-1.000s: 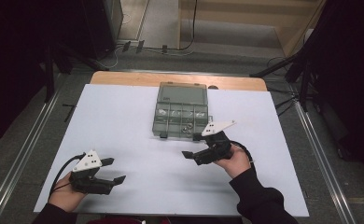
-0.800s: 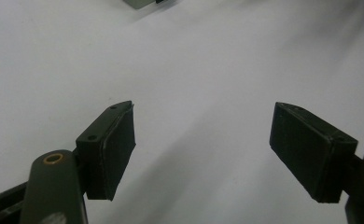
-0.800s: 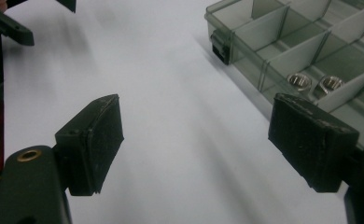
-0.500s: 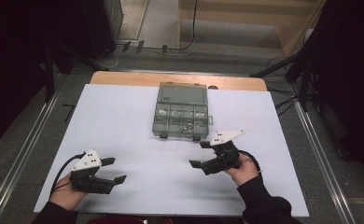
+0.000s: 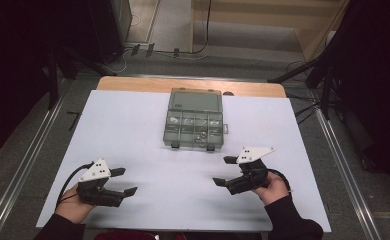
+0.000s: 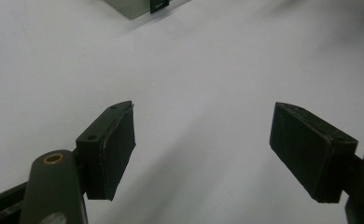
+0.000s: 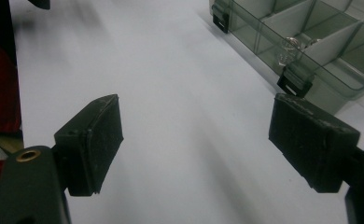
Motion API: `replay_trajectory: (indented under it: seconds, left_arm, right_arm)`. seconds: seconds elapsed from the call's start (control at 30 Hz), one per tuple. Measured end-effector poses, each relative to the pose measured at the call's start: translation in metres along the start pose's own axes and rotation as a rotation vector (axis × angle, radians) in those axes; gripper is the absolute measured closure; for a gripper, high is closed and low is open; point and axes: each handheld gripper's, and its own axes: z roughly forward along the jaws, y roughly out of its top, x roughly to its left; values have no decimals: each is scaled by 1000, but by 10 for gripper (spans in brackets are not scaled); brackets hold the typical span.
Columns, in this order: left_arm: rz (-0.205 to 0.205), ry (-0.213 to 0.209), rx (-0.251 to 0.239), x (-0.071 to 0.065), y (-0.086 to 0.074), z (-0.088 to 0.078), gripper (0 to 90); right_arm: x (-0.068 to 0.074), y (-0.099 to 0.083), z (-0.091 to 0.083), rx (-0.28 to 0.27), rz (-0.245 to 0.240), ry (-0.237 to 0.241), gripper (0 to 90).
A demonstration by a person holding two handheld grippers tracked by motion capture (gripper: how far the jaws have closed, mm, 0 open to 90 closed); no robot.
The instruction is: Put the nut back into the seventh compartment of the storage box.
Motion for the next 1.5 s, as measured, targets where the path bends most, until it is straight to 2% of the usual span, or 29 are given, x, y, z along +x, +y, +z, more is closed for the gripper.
replay_trajectory:
  seconds: [0.57, 0.8, 1.17, 1.3, 1.5]
  left_arm:
    - [4, -5, -5, 2, 1, 2, 227]
    - [5, -7, -3, 3, 1, 2, 227]
    - [13, -11, -5, 3, 2, 2, 227]
    - [11, -8, -3, 3, 2, 2, 227]
    - [14, -9, -3, 3, 2, 2, 227]
  right_arm:
    - [-6, -21, -25, 13, 22, -42, 192]
    - [-11, -30, -33, 16, 9, -71, 193]
    - [-26, -36, -34, -2, 44, -88, 194]
    - [-29, -38, -32, 10, 60, -91, 196]
    - [-30, -38, -31, 7, 52, -87, 196]
